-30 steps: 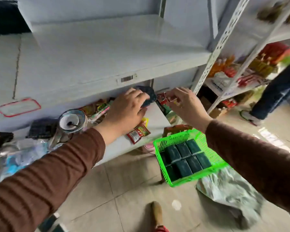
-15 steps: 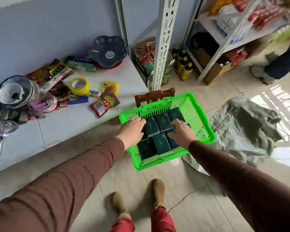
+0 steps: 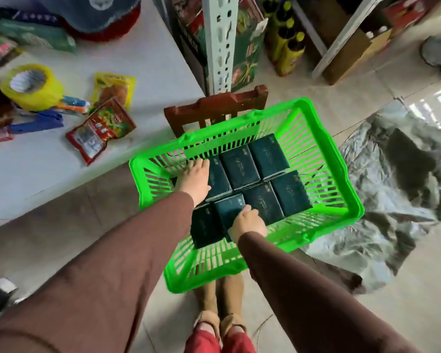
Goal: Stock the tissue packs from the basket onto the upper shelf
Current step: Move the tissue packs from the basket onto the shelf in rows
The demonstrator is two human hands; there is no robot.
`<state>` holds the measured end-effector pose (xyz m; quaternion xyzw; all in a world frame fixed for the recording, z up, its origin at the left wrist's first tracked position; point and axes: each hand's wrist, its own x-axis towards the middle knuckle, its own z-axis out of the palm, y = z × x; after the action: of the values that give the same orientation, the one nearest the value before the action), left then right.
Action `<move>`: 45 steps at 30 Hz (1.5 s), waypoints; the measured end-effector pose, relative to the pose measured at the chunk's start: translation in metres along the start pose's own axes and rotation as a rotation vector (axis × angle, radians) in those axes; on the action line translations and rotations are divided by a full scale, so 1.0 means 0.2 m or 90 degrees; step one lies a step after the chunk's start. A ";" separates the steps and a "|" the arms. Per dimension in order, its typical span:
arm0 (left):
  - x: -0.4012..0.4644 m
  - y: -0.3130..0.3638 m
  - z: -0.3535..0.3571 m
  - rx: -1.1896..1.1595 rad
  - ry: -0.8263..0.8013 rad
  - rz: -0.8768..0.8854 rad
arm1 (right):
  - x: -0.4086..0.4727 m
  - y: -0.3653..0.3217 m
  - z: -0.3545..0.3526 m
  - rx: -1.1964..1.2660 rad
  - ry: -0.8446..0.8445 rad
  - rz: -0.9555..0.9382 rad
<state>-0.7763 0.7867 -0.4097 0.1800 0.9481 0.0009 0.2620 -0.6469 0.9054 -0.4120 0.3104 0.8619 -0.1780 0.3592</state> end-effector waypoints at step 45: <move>-3.09 -2.08 -2.60 -0.396 0.682 -0.289 | -2.98 -2.11 -2.06 0.143 -0.063 -0.971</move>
<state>-0.6838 0.2348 0.3047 -0.1336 0.9172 0.3091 -0.2129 -0.8096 0.5675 0.3374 -0.3432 0.7970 -0.4762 0.1419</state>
